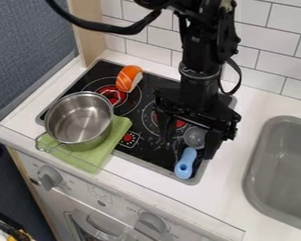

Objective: Put the sushi below the right burner

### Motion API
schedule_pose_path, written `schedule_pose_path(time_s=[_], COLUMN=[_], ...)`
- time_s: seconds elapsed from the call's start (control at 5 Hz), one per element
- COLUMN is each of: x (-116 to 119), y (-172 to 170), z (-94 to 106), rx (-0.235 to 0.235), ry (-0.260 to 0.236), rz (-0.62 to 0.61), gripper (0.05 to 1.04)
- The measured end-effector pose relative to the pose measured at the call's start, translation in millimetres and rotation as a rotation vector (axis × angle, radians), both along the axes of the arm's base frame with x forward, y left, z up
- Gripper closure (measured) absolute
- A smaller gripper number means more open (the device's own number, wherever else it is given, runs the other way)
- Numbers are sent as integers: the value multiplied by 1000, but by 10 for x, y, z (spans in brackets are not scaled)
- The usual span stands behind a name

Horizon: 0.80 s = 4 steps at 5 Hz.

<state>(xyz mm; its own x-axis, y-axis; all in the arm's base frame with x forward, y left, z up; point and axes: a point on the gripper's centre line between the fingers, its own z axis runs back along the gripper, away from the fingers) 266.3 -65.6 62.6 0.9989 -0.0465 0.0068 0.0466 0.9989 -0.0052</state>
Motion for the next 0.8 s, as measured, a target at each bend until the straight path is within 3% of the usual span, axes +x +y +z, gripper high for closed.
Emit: schedule_pose_path(time_s=[0.2,0.4,0.6,0.8], x=[-11,274,517,791], y=[16,373,662,1069], z=[-63,64,60,121], rx=[3,-11,-10,12], ry=[24,-22,-12,-39], rz=[-1,71,119,167], gripper=[83,83,83,84])
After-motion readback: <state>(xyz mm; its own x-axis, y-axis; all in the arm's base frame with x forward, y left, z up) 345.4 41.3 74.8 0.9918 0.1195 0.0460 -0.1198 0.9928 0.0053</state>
